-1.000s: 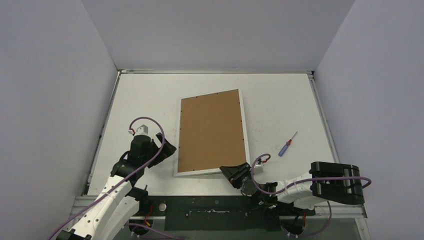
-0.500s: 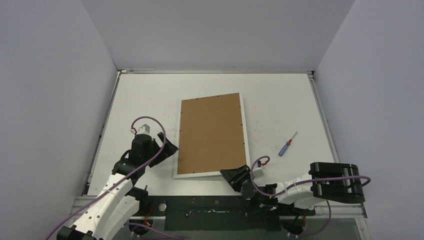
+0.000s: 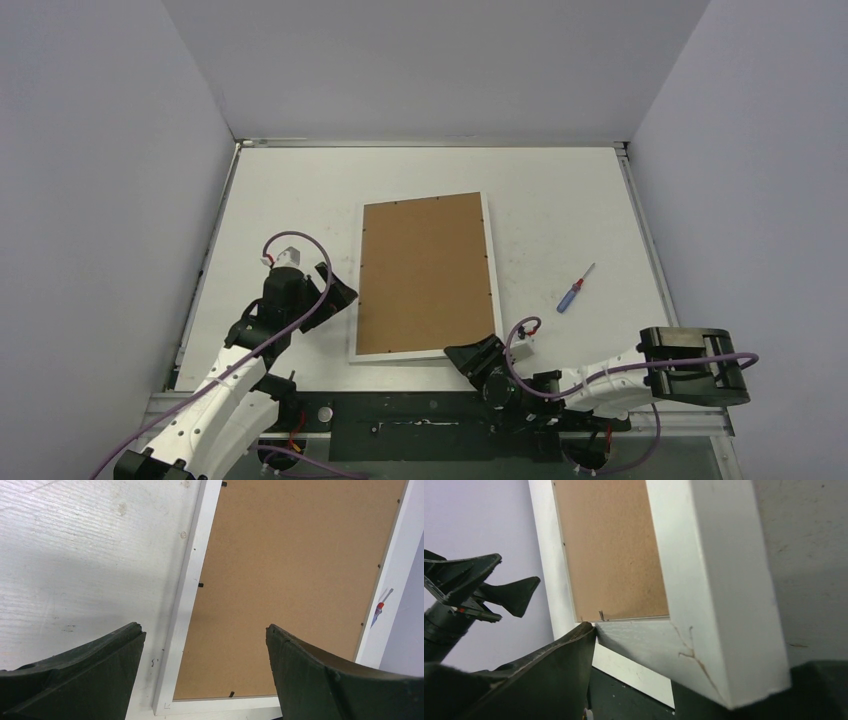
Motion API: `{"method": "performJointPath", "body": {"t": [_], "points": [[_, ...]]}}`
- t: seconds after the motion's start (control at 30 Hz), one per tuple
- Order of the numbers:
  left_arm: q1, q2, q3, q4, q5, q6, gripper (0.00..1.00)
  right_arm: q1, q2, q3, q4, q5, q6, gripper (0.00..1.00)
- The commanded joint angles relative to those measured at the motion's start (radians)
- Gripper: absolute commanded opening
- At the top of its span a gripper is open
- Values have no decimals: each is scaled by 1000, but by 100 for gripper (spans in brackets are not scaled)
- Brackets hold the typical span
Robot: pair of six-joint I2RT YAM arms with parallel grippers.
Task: Take the photo out of the frame
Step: Turn over the photo frame at the center of the board.
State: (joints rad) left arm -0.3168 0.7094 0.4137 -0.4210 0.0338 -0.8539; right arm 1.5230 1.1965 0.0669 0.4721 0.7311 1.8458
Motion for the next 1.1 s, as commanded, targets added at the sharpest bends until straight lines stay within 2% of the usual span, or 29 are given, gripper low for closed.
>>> {"method": "performJointPath", "body": {"t": [0.0,0.1,0.33,0.43,0.63,0.7,0.77,0.83,0.97,1.07], "points": [[7,2,2,41,4,1,90,34,-54,6,-94,75,-21,55],[8,4,3,42,4,0,90,55,-80,-3,-92,107,-23,60],[8,5,-1,46,11,1,90,75,-150,-4,-124,146,-53,62],[8,5,3,34,5,15,90,90,-210,79,-287,162,-110,64],[11,61,0,15,6,53,90,64,-358,301,-779,230,-322,70],[10,91,-3,11,7,65,90,16,-396,354,-949,228,-365,76],[10,114,-9,12,7,68,90,-66,-430,384,-1017,178,-451,77],[10,136,-22,35,24,70,90,-185,-451,398,-1017,81,-570,78],[6,185,-36,70,43,74,90,-393,-439,408,-1020,-113,-707,79],[4,222,-35,85,61,82,90,-545,-408,381,-925,-305,-797,81]]}}
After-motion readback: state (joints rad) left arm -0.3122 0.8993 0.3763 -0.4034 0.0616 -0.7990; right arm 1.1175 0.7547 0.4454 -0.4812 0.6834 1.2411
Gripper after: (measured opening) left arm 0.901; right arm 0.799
